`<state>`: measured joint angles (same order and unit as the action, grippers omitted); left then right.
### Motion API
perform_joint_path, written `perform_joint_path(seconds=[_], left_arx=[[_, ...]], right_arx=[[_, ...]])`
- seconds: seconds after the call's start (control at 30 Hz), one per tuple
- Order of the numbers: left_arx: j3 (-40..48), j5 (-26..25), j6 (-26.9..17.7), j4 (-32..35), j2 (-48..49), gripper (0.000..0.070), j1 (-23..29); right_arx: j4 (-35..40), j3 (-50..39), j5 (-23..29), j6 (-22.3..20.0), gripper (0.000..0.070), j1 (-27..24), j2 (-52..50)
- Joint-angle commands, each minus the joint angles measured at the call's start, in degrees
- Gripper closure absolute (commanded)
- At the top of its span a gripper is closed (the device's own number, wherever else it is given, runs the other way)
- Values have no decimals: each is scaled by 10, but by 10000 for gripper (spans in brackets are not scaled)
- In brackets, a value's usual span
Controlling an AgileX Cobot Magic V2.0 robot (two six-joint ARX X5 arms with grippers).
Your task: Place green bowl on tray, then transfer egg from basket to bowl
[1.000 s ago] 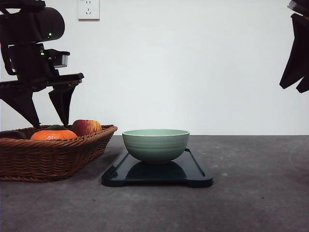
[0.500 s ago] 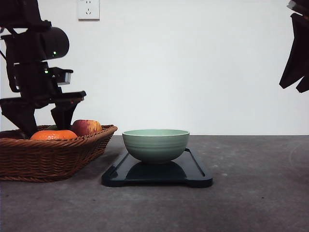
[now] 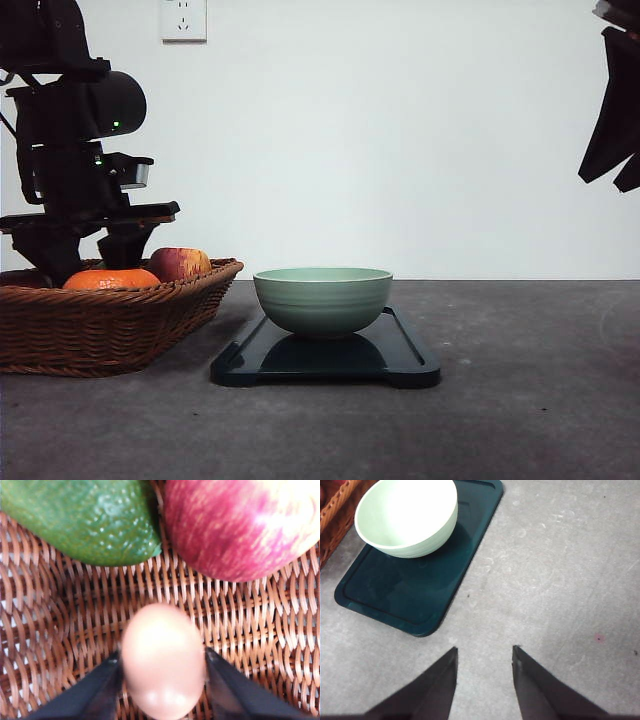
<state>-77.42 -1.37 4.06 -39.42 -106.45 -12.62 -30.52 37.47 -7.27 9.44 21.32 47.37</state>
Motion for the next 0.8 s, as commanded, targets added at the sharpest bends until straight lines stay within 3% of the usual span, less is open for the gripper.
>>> perform_joint_path(seconds=[0.0, 0.3, 0.57, 0.67, 0.77], left_arx=[[-14, 3, -3, -2, -11, 478, -1], [-27, 3, 1, 0, 20, 476, -1], [-27, -1, 8, 1, 129, 477, -2], [-27, -25, 7, 12, 171, 477, -7], [-27, -78, 5, 31, 200, 477, -10]], right_arx=[[7, 2, 3, 7, 491, 2, 4], [4, 2, 2, 6, 491, 2, 4], [5, 2, 3, 6, 491, 2, 5], [6, 2, 3, 6, 491, 2, 5], [9, 2, 3, 6, 491, 2, 5]])
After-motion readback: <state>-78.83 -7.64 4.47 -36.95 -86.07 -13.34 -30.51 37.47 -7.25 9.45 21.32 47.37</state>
